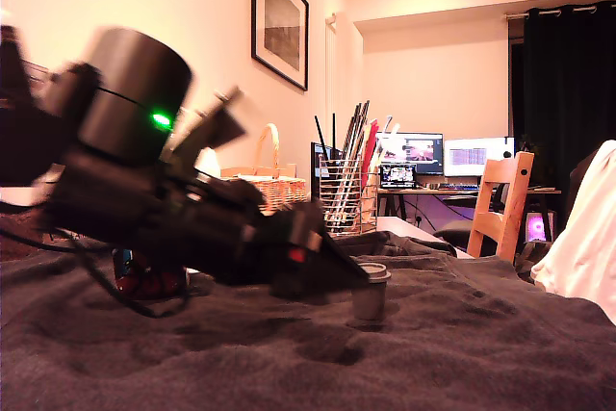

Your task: Pick up the coffee capsules on the table and drop them inside the coffee cup

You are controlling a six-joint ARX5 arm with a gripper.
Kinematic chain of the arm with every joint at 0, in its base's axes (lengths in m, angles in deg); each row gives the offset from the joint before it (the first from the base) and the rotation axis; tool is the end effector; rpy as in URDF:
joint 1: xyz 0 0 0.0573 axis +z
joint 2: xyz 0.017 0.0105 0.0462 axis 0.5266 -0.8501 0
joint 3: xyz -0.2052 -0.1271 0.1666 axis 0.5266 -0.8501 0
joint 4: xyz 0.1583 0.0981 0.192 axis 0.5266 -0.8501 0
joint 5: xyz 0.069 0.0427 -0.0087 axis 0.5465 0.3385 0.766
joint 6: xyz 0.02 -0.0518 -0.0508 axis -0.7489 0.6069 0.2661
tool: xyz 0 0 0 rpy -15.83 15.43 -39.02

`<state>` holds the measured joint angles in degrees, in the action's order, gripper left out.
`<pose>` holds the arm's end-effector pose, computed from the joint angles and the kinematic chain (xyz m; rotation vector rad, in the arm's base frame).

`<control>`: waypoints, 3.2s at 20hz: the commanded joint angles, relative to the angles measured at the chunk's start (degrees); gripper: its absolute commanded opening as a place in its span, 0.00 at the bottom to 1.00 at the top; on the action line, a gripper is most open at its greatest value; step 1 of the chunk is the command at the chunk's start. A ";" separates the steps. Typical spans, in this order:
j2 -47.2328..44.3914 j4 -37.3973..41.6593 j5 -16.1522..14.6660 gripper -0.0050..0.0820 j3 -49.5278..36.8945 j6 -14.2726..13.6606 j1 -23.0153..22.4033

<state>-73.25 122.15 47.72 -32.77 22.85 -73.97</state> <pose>0.2523 -0.2535 0.1001 0.0717 0.4379 -1.0267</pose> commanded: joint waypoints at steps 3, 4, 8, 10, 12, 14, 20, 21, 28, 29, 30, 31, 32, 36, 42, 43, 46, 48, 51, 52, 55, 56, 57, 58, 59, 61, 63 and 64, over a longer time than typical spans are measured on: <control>-2.25 -4.55 0.09 0.71 4.42 -0.02 -0.85; -3.06 -6.29 0.09 0.71 5.79 -0.02 -0.85; -5.57 -10.93 -0.13 0.71 10.01 0.17 -0.96; -6.93 -12.98 -0.13 0.71 11.69 0.20 -0.94; -7.58 -15.47 -0.13 0.71 12.81 0.17 -0.96; -7.67 -15.32 -0.11 0.71 12.98 0.20 -1.05; -7.67 -14.91 -0.07 0.51 13.16 0.17 -1.09; -7.67 -14.91 -0.07 0.44 13.16 0.17 -1.09; -7.56 -14.47 0.31 0.32 13.18 0.15 -1.09; -7.52 -14.47 0.28 0.32 13.20 0.15 -1.09; -7.17 -14.67 0.26 0.32 13.18 0.17 -1.09; -6.62 -15.06 0.17 0.32 13.18 0.17 -1.09; -5.62 -15.47 -0.17 0.32 13.18 0.17 -1.09; 0.42 -18.43 -0.31 0.32 13.18 0.02 -1.01; 10.36 -25.55 -0.28 0.32 13.18 -2.73 1.22; 11.80 -27.08 -0.28 0.32 13.18 -3.37 1.97; 15.45 -31.17 -0.24 0.32 13.18 -6.34 4.63; 17.22 -33.55 -0.07 0.32 13.18 -7.87 6.91; 19.04 -36.37 -0.09 0.32 13.18 -8.94 11.04; 19.43 -37.03 -0.09 0.32 13.18 -9.27 12.52; 20.24 -38.45 -0.09 0.32 13.18 -9.35 17.07; 20.24 -38.82 -0.09 0.32 13.18 -9.35 18.71; 20.24 -39.26 -0.07 0.32 13.18 -9.35 20.26; 20.22 -39.80 -0.09 0.32 13.18 -9.35 21.81; 20.22 -40.24 -0.07 0.32 13.18 -9.35 23.26; 20.22 -40.81 -0.09 0.32 13.18 -9.33 26.08; 20.22 -41.38 -0.11 0.32 13.18 -9.29 28.37; 20.22 -41.62 -0.11 0.32 13.18 -9.29 29.18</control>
<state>-53.63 80.43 47.66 -19.42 13.80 -44.86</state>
